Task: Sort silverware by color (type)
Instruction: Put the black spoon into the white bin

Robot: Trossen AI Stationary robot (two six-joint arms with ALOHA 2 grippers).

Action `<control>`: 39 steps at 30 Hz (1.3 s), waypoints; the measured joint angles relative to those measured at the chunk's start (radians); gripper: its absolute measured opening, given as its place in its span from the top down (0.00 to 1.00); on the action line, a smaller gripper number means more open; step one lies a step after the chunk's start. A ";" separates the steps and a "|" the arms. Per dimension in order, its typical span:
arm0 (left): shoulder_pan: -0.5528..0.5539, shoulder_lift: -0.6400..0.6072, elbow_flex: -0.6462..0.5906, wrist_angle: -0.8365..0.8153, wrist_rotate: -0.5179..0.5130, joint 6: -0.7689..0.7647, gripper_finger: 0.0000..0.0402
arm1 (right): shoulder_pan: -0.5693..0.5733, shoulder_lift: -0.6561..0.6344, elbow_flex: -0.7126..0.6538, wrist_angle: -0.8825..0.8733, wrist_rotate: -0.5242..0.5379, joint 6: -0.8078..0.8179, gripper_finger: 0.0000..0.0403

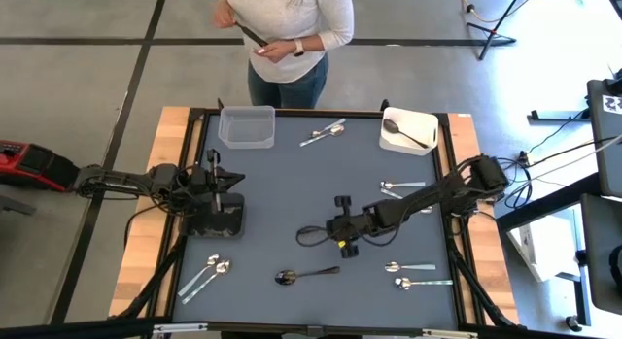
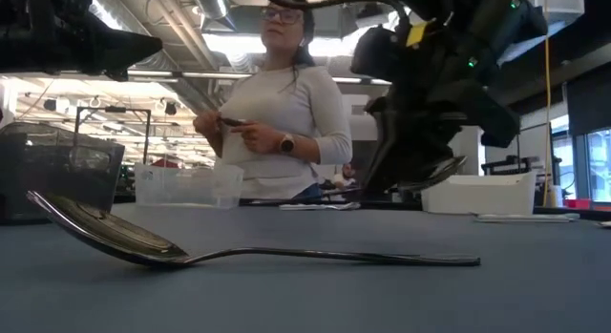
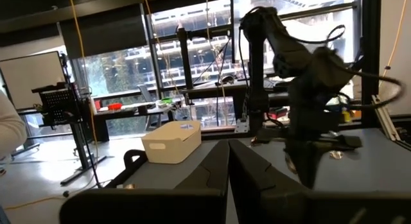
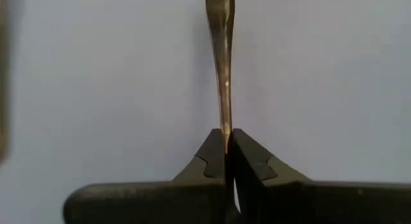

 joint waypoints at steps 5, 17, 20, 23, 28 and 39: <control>0.000 0.000 0.000 -0.001 0.000 0.000 0.99 | -0.065 -0.112 -0.105 0.006 0.032 0.007 0.99; 0.000 0.000 0.000 -0.001 -0.002 0.000 0.99 | -0.292 -0.583 -0.434 0.018 0.213 -0.041 0.99; 0.000 0.000 0.000 -0.001 -0.002 0.000 0.99 | -0.371 -0.696 -0.478 0.015 0.236 -0.084 0.99; 0.000 0.000 0.000 -0.001 -0.002 0.000 0.99 | -0.459 -0.789 -0.512 0.017 0.277 -0.111 0.99; 0.000 0.000 0.000 -0.001 -0.002 0.000 0.99 | -0.612 -0.853 -0.546 0.005 0.298 -0.145 0.99; 0.000 0.000 0.000 -0.001 -0.002 -0.001 0.99 | -0.903 -0.837 -0.552 -0.002 0.290 -0.209 0.99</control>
